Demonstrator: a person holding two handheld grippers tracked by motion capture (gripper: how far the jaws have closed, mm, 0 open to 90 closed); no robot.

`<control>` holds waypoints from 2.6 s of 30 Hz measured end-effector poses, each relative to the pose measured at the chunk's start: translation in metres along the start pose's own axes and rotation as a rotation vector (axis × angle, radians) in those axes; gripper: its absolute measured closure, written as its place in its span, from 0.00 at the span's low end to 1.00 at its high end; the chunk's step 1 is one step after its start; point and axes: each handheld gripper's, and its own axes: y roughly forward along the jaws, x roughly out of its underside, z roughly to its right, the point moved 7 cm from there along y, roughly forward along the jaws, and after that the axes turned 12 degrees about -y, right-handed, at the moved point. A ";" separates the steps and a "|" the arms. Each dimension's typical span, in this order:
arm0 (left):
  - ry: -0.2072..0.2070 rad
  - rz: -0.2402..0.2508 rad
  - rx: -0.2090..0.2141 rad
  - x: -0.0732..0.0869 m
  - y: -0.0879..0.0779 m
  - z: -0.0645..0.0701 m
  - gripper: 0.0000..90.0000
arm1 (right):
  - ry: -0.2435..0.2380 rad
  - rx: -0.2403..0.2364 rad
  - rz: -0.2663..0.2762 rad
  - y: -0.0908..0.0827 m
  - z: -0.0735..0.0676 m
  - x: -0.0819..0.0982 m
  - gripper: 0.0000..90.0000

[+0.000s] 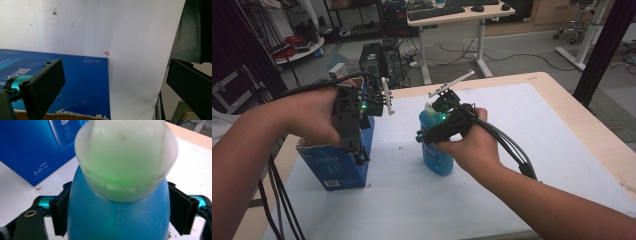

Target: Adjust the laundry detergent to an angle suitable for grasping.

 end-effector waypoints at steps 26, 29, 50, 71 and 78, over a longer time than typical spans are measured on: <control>-0.003 0.003 -0.002 0.000 0.002 -0.001 0.02 | -0.026 0.024 -0.001 0.002 -0.003 0.000 0.44; -0.004 0.005 0.000 0.000 0.002 0.000 0.02 | -0.031 0.023 -0.006 0.002 -0.004 0.000 0.45; -0.002 0.002 -0.006 -0.004 0.000 -0.002 0.02 | -0.004 -0.025 -0.003 -0.008 0.007 0.000 0.47; -0.002 -0.008 -0.008 -0.012 -0.002 -0.004 0.02 | -0.217 -0.173 0.028 -0.045 0.035 -0.011 0.47; -0.002 -0.008 -0.007 -0.015 -0.006 -0.003 0.02 | -0.344 -0.298 0.043 -0.051 0.029 -0.011 0.47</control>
